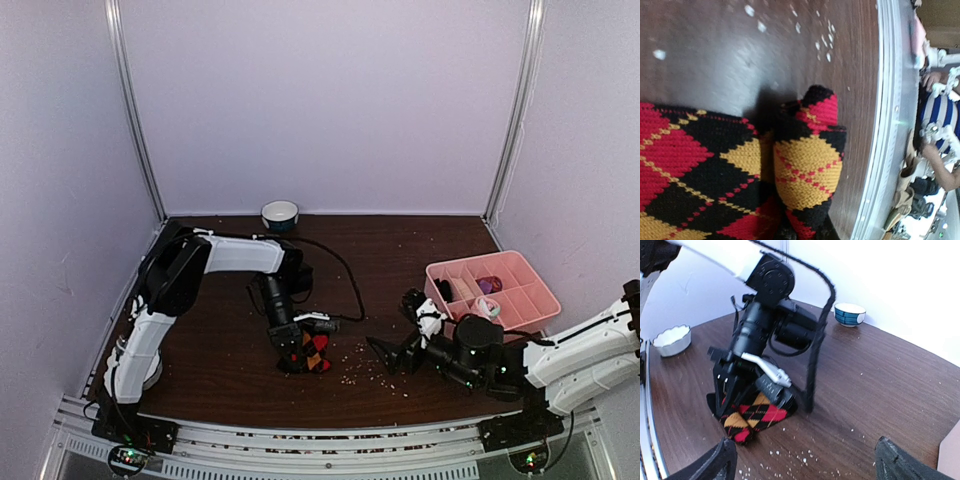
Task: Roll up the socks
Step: Roll the sock.
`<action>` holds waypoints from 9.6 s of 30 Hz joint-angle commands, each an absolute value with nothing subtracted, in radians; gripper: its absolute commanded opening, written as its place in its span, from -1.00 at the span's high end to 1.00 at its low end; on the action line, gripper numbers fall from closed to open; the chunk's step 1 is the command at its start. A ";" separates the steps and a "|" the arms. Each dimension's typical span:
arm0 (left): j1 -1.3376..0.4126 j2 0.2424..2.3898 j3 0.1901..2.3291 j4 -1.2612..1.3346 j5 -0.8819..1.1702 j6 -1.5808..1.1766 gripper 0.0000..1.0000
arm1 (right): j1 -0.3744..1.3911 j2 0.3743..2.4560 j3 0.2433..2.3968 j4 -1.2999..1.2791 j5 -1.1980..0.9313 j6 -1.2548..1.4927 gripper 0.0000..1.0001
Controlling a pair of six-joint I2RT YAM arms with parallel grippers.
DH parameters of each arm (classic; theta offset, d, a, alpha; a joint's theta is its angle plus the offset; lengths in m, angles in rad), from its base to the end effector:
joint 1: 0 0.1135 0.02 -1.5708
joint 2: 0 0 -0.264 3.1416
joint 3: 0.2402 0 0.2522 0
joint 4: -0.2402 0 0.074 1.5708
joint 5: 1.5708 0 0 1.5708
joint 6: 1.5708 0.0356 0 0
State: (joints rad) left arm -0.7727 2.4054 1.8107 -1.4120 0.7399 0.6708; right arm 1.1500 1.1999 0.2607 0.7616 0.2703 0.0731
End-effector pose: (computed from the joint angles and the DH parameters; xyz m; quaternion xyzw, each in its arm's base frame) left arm 0.2767 -0.3033 0.1123 -0.5427 -0.7350 0.3423 0.2193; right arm 0.1002 0.2006 0.1781 -0.3155 0.6968 0.2804 0.5799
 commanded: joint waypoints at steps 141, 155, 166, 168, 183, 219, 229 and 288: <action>-0.653 2.376 1.729 -1.224 0.644 0.525 0.79 | 0.965 1.555 0.531 0.603 -0.035 0.052 -0.99; -0.672 2.412 1.780 -1.246 0.562 0.491 0.75 | 1.137 1.809 0.719 0.616 -0.100 -0.422 -0.35; -0.672 2.403 1.770 -1.256 0.575 0.535 0.55 | 1.081 2.007 0.924 0.458 -0.149 -0.466 0.14; -0.672 2.382 1.756 -1.238 0.563 0.538 0.44 | 1.063 2.027 0.939 0.432 -0.181 -0.444 0.32; -0.666 1.910 1.489 -0.890 0.335 0.499 -0.96 | 0.964 2.073 0.896 0.368 -0.504 -0.084 0.99; -0.873 1.769 1.145 -0.386 0.233 0.753 -0.44 | 0.788 2.304 0.991 0.228 -0.822 0.443 1.00; -0.911 1.813 1.106 -0.342 0.152 0.800 -0.37 | 0.781 2.324 1.004 0.269 -0.863 0.502 1.00; -0.660 1.976 1.819 -1.352 0.883 0.698 1.00 | 1.006 1.182 0.627 0.388 0.092 0.206 -0.99</action>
State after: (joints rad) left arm -0.6674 2.0319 1.7729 -1.2877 0.8543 0.6865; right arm 1.0481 1.2285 0.7170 0.2703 0.2886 0.1513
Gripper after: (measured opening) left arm 0.064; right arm 0.995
